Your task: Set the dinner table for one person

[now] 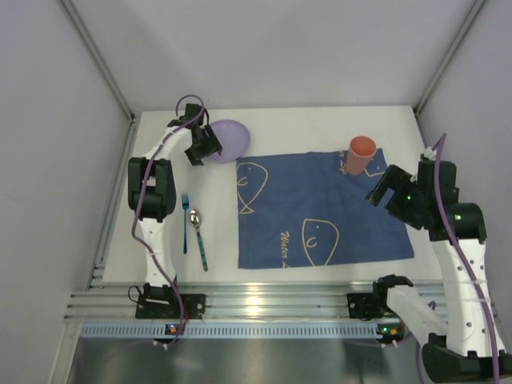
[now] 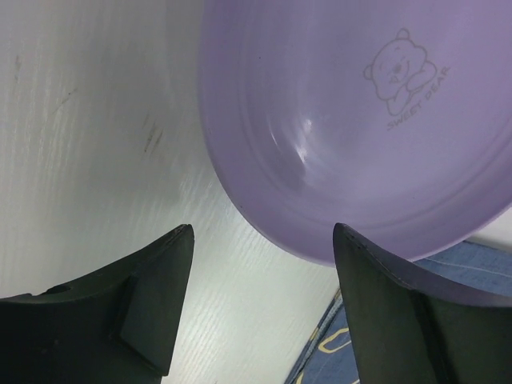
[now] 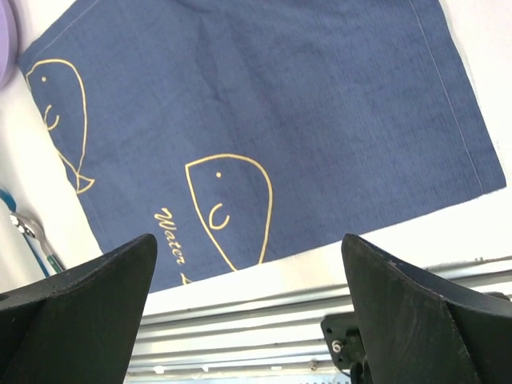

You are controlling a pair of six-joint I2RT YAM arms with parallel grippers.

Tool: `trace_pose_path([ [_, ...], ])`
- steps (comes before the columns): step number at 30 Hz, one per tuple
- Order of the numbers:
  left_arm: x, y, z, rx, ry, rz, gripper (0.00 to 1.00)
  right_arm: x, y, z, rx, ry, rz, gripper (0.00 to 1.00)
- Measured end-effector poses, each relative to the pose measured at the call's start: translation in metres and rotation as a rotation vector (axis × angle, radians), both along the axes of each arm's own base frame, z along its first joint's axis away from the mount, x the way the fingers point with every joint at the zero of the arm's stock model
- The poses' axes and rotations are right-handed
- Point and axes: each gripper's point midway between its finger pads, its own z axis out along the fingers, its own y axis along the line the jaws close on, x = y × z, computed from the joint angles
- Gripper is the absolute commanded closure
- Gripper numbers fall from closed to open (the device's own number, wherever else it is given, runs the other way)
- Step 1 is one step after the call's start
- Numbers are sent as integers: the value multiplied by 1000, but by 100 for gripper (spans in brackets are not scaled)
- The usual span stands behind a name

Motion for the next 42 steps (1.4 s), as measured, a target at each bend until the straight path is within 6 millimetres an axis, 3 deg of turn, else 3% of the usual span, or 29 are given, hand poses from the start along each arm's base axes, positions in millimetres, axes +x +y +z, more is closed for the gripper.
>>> trace_pose_path([
  [2,3,2,-1,1,-5,17,31,-9,-1,-1,1,-4,-8,0],
  [3,4,3,-2,1,-7,25,38,-13,-1,-2,2,-3,-11,0],
  [4,7,4,-3,0,-12,37,55,-17,-2,-3,2,-2,-14,0],
  [7,14,5,-10,-10,-17,63,79,-24,-5,-5,-7,6,-28,0],
  [10,24,5,-17,-24,-20,84,91,-28,-7,-7,-20,25,-39,0],
  [11,29,4,-17,-35,-28,87,100,-29,-9,-8,-25,30,-43,0],
  [16,37,1,-9,-51,-53,76,100,-32,-10,-10,-32,43,-48,0],
  [20,36,1,-8,-42,-53,53,100,-31,-10,-11,-32,49,-47,0],
  [24,25,-3,6,-58,-67,8,100,-28,-9,-14,-31,69,-45,0],
  [27,16,-5,34,-70,-109,-25,100,-27,-9,-15,-29,80,-41,0],
  [34,-1,-18,140,-121,-327,-96,100,-23,-8,-12,-29,73,-31,0],
  [36,-13,-29,158,-141,-370,-136,100,-23,-7,-12,-28,73,-29,0],
  [38,-29,-47,162,-153,-375,-194,100,-23,-7,-12,-28,73,-28,0],
  [42,-73,-110,134,-170,-313,-366,100,-23,-7,-12,-30,71,-22,0],
])
